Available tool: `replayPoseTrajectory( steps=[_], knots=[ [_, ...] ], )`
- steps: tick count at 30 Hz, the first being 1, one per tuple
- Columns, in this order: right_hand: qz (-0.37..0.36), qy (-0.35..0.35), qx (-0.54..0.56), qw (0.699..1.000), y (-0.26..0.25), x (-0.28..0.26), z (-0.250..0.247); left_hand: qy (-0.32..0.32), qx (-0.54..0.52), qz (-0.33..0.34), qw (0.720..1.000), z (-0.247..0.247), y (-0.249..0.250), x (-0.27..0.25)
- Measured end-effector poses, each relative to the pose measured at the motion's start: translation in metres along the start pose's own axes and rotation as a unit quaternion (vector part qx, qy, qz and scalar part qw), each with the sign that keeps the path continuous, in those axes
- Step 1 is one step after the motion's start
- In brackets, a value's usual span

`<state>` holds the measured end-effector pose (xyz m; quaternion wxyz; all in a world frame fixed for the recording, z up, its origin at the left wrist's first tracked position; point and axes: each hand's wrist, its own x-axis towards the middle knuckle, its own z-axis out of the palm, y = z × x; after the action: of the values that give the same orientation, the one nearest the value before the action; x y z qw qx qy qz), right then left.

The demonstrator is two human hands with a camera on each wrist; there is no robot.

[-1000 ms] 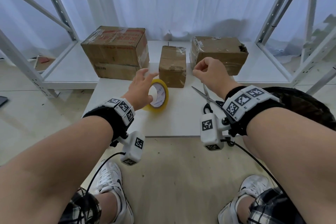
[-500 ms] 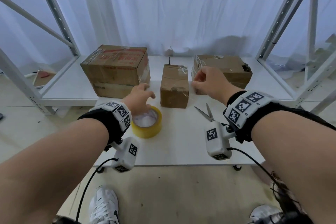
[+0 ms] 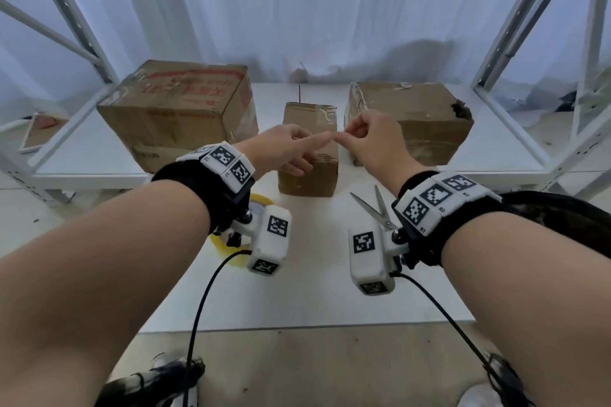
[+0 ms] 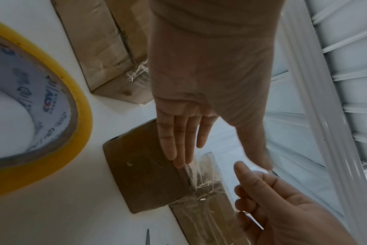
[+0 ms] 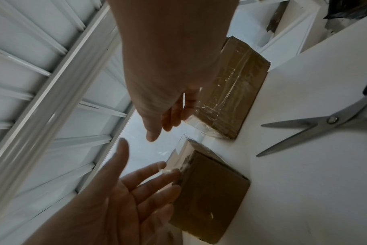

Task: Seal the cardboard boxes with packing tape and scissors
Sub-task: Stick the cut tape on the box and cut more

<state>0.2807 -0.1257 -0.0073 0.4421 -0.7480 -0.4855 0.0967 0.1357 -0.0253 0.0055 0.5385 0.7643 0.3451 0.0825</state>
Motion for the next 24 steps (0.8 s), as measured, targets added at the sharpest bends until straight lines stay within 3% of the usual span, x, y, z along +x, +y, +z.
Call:
replayPoseTrajectory(
  steps=[4,16,21,22,24],
  knots=[
    [0.006,0.001,0.031,1.0,-0.002,0.001,0.001,0.015,0.018,-0.005,1.0,-0.006,-0.008,-0.001],
    [0.034,-0.006,0.093,0.995,-0.009,-0.005,-0.004,0.06,-0.059,0.024,0.996,-0.012,-0.006,-0.011],
    [0.043,-0.044,0.058,0.996,-0.006,-0.002,0.0,0.127,-0.097,0.039,0.986,-0.009,-0.003,-0.007],
    [0.053,-0.067,0.073,0.994,-0.006,-0.004,0.0,0.145,-0.06,0.049,0.986,-0.01,-0.004,-0.006],
    [0.05,-0.108,0.093,0.989,-0.003,-0.007,0.001,0.15,0.126,0.058,0.979,-0.011,-0.007,-0.005]
  ],
)
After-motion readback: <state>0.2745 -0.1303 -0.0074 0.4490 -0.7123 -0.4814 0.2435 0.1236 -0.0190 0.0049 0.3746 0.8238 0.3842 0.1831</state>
